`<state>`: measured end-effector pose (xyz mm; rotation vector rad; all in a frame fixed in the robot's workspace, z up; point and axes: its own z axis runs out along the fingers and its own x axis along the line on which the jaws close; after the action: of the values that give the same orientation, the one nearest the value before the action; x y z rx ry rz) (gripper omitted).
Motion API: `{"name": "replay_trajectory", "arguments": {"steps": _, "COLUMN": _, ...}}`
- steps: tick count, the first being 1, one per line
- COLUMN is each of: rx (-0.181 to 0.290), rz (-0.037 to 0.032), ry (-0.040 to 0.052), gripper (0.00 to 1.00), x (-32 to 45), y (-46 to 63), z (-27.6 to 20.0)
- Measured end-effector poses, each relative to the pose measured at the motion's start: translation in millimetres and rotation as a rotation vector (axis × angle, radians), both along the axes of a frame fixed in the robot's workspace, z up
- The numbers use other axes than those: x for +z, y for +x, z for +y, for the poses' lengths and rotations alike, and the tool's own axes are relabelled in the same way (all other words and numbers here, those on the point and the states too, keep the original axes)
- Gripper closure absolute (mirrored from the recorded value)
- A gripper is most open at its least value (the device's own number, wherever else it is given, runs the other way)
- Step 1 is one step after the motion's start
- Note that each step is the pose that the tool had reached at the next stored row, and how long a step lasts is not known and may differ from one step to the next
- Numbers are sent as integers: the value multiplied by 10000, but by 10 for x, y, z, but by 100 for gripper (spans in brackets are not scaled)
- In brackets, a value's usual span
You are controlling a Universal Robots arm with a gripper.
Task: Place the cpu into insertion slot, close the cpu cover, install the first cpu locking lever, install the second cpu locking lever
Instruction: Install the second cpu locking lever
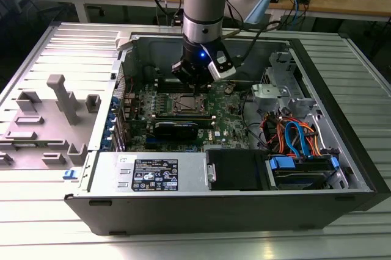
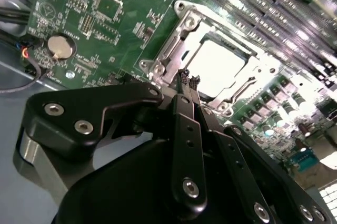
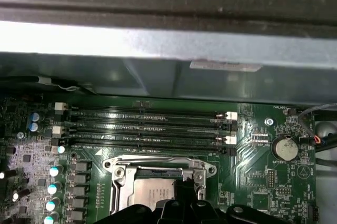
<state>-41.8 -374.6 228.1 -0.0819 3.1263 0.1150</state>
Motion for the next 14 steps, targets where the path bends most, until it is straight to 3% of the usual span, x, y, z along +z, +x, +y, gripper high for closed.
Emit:
{"name": "replay_trajectory", "arguments": {"steps": 5, "rx": 0, "rz": 16, "ry": 2, "gripper": 89, "x": -3, "y": 0, "z": -117}}
{"name": "replay_trajectory", "arguments": {"steps": 14, "rx": 0, "rz": 16, "ry": 1, "gripper": 89, "x": -2, "y": 0, "z": -119}}
